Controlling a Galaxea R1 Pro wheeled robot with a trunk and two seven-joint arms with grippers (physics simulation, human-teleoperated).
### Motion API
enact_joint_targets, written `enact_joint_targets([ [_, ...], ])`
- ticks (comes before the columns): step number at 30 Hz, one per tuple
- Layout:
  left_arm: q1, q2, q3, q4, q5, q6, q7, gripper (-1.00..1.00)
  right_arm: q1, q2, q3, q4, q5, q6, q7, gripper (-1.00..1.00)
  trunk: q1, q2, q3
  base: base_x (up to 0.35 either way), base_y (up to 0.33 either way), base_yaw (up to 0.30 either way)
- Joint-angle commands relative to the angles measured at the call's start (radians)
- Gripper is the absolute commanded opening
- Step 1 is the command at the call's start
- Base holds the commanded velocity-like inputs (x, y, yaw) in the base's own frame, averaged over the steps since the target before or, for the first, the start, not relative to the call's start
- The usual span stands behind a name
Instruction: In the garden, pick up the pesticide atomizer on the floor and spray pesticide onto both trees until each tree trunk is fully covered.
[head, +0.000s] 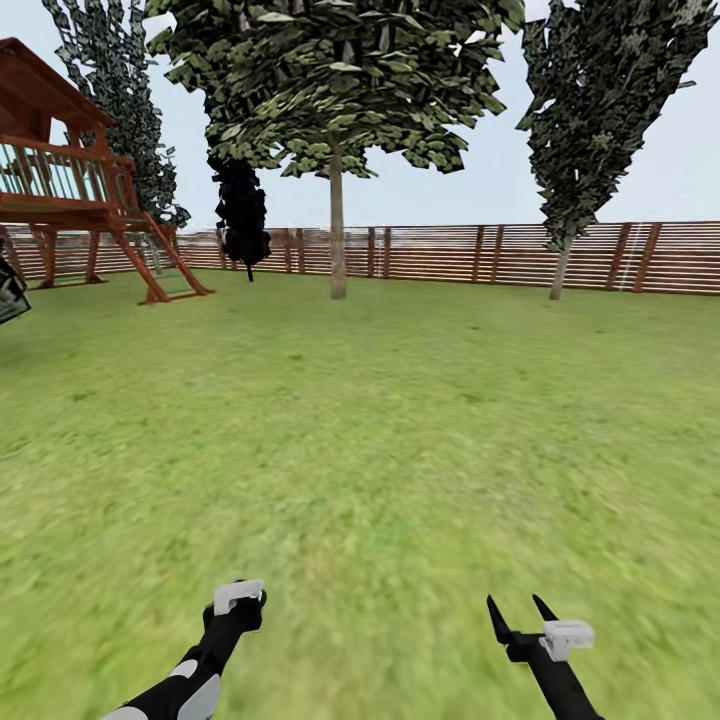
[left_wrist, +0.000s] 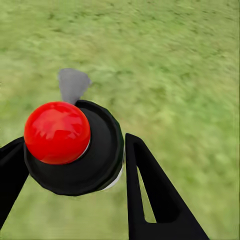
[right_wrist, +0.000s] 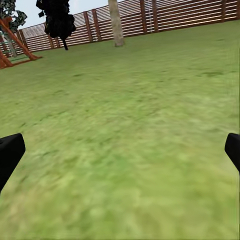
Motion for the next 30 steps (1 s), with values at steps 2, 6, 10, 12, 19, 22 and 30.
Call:
enact_joint_targets([
  [2, 0.0, 0.0, 0.0, 0.0, 0.0, 0.0, 0.0, -1.0, 0.0, 0.0, 0.0, 0.0, 0.0, 0.0, 0.0, 1.0, 0.0, 0.0, 0.0, 0.315, 0.167, 0.0],
  [6, 0.0, 0.0, 0.0, 0.0, 0.0, 0.0, 0.0, -1.0, 0.0, 0.0, 0.0, 0.0, 0.0, 0.0, 0.0, 1.0, 0.0, 0.0, 0.0, 0.315, 0.167, 0.0],
  [10, 0.0, 0.0, 0.0, 0.0, 0.0, 0.0, 0.0, -1.0, 0.0, 0.0, 0.0, 0.0, 0.0, 0.0, 0.0, 1.0, 0.0, 0.0, 0.0, 0.315, 0.168, 0.0],
  [12, 0.0, 0.0, 0.0, 0.0, 0.0, 0.0, 0.0, -1.0, 0.001, 0.0, 0.0, 0.0, 0.0, 0.0, 0.0, 1.0, 0.0, 0.0, 0.0, 0.315, 0.168, 0.0],
  [19, 0.0, 0.0, 0.0, 0.0, 0.0, 0.0, 0.0, -1.0, 0.0, 0.0, 0.0, 0.0, 0.0, 0.0, 0.0, 1.0, 0.0, 0.0, 0.0, 0.315, 0.167, 0.0],
  [22, 0.0, 0.0, 0.0, 0.0, 0.0, 0.0, 0.0, -1.0, 0.0, 0.0, 0.0, 0.0, 0.0, 0.0, 0.0, 1.0, 0.0, 0.0, 0.0, 0.315, 0.167, 0.0],
  [30, 0.0, 0.0, 0.0, 0.0, 0.0, 0.0, 0.0, -1.0, 0.0, 0.0, 0.0, 0.0, 0.0, 0.0, 0.0, 1.0, 0.0, 0.0, 0.0, 0.315, 0.167, 0.0],
])
